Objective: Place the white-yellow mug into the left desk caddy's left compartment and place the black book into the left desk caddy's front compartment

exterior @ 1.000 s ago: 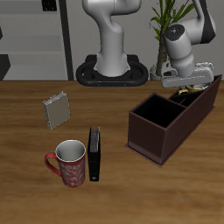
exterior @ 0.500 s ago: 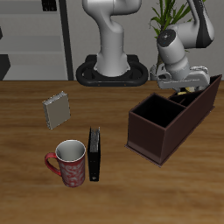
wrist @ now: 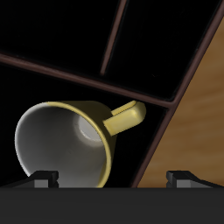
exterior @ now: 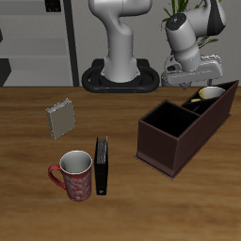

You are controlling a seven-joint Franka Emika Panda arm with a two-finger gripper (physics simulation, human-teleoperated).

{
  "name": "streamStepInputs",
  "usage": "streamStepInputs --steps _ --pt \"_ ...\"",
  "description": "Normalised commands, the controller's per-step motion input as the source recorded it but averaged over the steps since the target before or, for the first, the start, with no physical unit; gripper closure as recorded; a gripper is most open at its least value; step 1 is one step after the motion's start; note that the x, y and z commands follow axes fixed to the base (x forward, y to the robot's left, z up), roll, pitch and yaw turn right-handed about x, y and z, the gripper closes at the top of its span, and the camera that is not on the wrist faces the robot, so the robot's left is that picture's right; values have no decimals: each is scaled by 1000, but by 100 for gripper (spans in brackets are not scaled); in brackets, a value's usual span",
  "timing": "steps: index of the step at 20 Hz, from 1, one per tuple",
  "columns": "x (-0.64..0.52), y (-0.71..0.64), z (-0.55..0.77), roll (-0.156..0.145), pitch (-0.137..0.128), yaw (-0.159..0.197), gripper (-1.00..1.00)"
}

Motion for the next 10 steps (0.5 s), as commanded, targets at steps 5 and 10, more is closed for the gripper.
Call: streamStepInputs --steps 5,10 --pt "341 -419 605 -169 -110 144 -100" --pt "301 -382 386 -161 -64 106 -100"
